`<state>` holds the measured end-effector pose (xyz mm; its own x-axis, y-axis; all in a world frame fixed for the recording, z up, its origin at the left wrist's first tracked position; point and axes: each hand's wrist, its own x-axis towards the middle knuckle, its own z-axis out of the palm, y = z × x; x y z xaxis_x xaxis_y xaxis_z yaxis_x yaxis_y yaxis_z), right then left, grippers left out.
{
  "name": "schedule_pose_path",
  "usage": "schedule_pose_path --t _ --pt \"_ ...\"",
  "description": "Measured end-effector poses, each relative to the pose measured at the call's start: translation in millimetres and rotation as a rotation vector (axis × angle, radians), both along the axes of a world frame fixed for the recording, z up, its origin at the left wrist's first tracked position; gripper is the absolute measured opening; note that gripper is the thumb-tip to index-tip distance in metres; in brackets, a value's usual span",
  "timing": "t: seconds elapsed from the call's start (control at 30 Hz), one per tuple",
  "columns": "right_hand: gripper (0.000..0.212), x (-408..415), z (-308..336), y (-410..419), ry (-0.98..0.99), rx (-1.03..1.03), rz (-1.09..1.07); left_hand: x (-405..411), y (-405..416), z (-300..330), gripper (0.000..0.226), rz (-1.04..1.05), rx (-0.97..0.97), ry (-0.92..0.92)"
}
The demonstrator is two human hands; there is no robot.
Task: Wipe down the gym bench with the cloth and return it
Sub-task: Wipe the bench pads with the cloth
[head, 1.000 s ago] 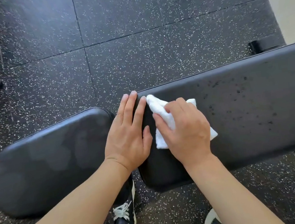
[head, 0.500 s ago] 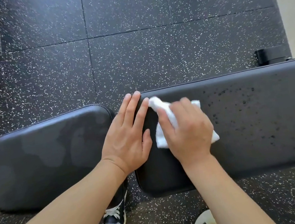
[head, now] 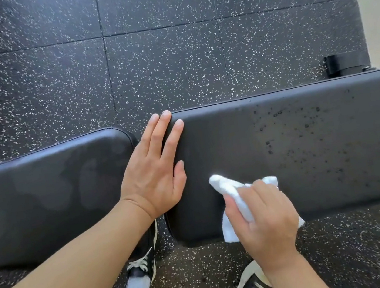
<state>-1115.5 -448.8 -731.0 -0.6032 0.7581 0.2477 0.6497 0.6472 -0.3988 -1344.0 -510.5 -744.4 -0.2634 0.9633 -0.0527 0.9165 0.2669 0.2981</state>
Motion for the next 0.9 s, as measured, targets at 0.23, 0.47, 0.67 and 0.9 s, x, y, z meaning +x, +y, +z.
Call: schedule_pose_path --t 0.23,0.47,0.67,0.9 --pt "0.033 -125.7 -12.0 90.3 0.071 0.088 -0.118 0.0 1.4 0.9 0.071 -0.001 0.009 0.000" --pt "0.030 -100.6 -7.0 87.3 0.090 0.026 -0.058 0.7 1.9 0.3 0.072 0.010 0.020 -0.016" --pt "0.024 27.9 2.2 21.5 -0.019 -0.050 0.049 1.4 1.9 1.4 0.072 0.015 0.015 -0.009" --pt "0.034 -27.7 -3.0 100.4 -0.033 0.067 -0.122 1.5 2.7 2.0 0.072 0.004 0.016 0.008"
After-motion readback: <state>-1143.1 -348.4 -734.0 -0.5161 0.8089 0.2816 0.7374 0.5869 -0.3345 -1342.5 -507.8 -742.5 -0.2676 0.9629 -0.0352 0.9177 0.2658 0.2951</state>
